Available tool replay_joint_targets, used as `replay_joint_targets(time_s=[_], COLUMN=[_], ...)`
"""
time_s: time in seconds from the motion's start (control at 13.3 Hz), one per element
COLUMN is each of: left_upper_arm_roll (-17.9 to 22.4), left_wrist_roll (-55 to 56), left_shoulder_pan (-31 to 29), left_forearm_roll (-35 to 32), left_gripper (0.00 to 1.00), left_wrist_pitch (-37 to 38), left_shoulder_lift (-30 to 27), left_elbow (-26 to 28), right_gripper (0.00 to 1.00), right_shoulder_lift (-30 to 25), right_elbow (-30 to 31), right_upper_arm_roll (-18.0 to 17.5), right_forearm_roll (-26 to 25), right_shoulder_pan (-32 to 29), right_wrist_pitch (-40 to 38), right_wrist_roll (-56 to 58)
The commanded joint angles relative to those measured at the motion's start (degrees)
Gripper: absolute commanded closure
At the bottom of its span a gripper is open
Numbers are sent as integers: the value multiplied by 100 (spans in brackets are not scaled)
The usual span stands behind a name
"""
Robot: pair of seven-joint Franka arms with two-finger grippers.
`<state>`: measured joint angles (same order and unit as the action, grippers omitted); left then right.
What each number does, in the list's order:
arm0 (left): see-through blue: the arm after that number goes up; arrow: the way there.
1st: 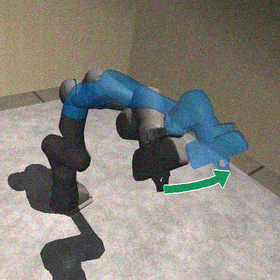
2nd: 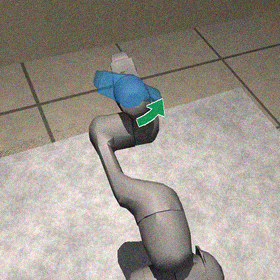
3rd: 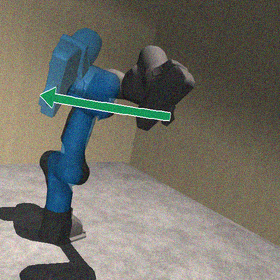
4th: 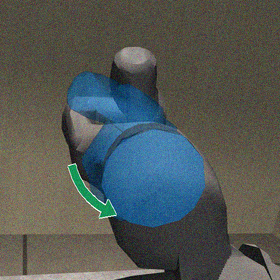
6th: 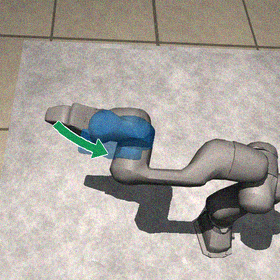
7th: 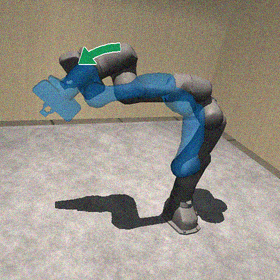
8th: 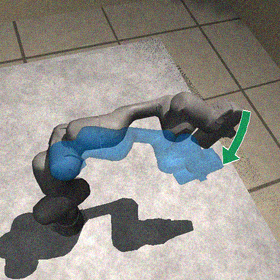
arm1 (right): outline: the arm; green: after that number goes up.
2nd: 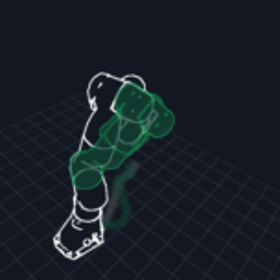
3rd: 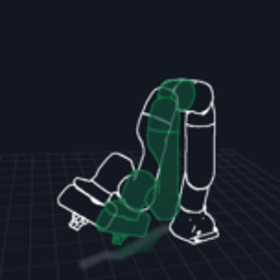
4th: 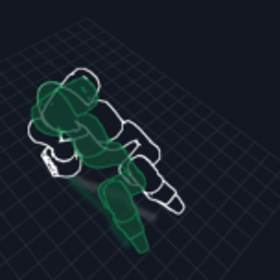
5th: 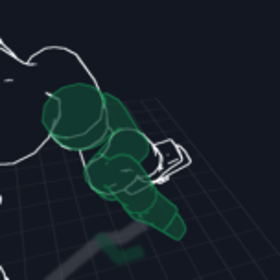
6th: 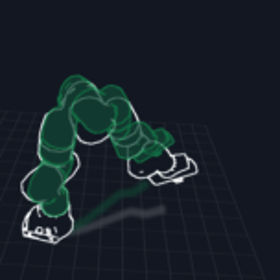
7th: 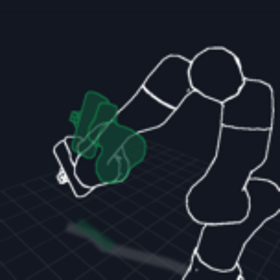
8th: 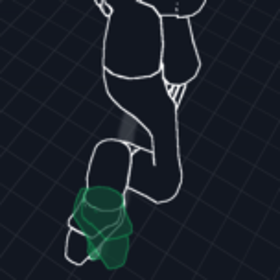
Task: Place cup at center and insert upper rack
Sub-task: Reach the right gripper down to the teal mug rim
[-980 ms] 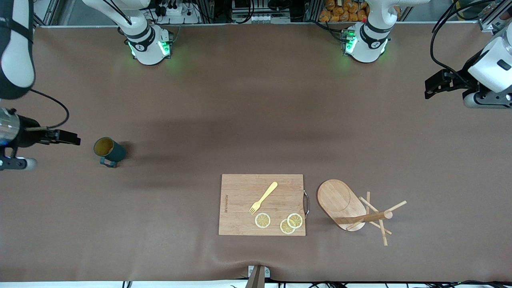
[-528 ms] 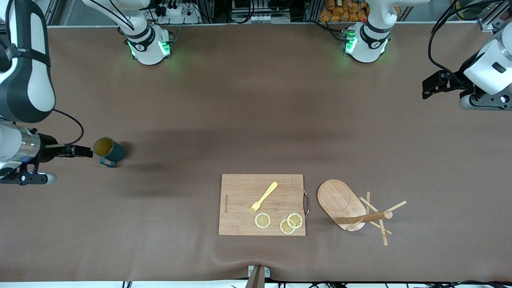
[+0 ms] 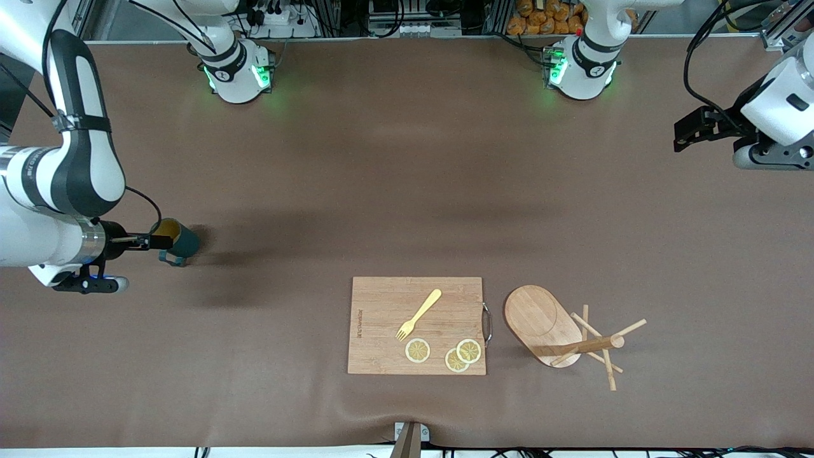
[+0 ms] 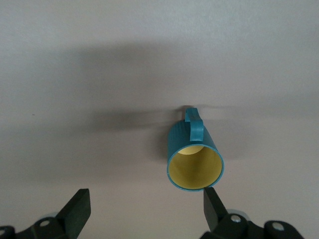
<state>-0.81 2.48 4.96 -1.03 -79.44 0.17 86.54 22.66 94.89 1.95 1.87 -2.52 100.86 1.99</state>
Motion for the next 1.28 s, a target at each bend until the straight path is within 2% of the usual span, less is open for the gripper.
replay_joint_targets(time_s=[0.0,0.15,0.3,0.53,0.75,1.21], left_upper_arm_roll=[-33,-50,-59,-24,-68,-129], left_wrist_roll=[-20,-29,-37,-81,-64,-55], left_shoulder_pan=[-127,-127,-127,-127,-57,-22], left_forearm_roll=[-47,-73,-73,-29,-20,85], left_gripper=[0,0,0,0,0,0], left_wrist_pitch=[262,289,289,289,289,272], left_shoulder_lift=[-61,-122,-140,-114,-105,-34], left_elbow=[-93,-198,-234,-234,-225,-225], right_gripper=[0,0,0,8,31,36], right_shoulder_lift=[-182,-384,-420,-437,-447,-385], right_elbow=[694,1371,1795,2041,2130,2393], right_upper_arm_roll=[-46,-37,-46,-46,-46,-46], right_forearm_roll=[137,147,147,173,182,287], right_shoulder_pan=[-117,-135,-179,-223,-249,-240], right_wrist_pitch=[406,1108,1611,1657,1683,2200], right_wrist_roll=[82,196,285,285,276,276])
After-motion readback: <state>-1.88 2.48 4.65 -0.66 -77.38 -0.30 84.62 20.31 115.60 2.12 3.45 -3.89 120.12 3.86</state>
